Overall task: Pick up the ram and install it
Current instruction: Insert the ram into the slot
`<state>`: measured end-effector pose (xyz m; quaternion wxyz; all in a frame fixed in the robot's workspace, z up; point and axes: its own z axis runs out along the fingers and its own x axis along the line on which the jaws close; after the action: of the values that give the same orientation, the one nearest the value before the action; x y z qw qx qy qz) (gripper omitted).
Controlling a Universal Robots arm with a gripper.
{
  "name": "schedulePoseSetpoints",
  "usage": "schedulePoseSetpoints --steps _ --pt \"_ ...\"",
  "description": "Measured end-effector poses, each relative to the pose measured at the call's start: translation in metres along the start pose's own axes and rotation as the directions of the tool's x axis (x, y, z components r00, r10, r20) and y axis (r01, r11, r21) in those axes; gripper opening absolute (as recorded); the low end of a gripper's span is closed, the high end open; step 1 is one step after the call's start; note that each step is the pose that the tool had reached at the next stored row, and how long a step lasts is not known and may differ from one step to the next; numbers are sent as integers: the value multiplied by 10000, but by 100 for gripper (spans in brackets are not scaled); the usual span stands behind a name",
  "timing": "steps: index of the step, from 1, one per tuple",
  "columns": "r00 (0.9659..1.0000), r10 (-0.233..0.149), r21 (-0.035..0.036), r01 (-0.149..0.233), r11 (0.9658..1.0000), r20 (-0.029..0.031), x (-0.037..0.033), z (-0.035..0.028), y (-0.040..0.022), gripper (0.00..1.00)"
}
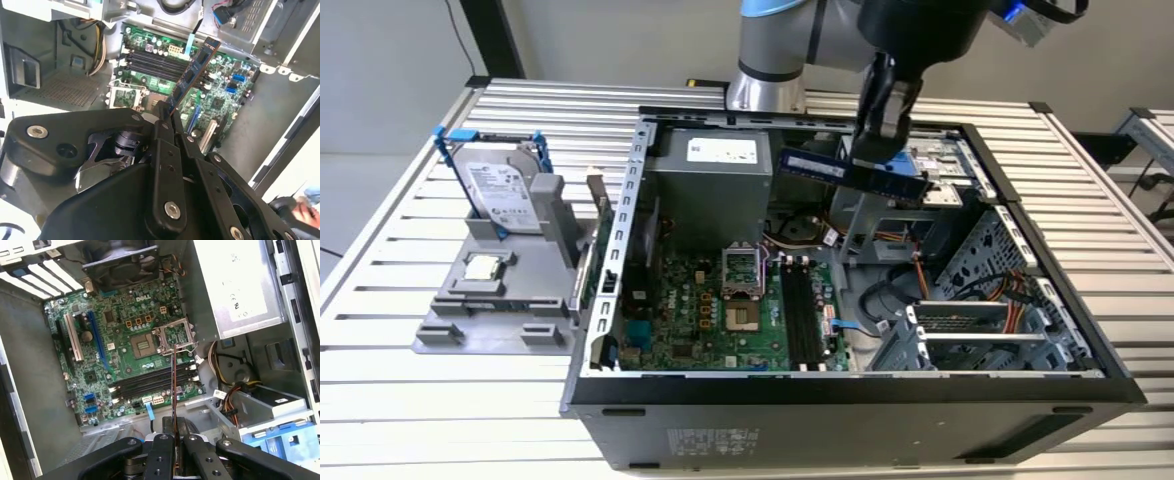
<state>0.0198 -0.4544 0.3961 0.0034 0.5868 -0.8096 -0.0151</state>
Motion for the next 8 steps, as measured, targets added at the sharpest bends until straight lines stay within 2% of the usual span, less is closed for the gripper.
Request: schedulePoseSetpoints --steps 4,8 --pt "9985 546 6 -546 9985 15 0 0 0 0" --pt "9936 1125 12 -1125 9937 33 0 0 0 0"
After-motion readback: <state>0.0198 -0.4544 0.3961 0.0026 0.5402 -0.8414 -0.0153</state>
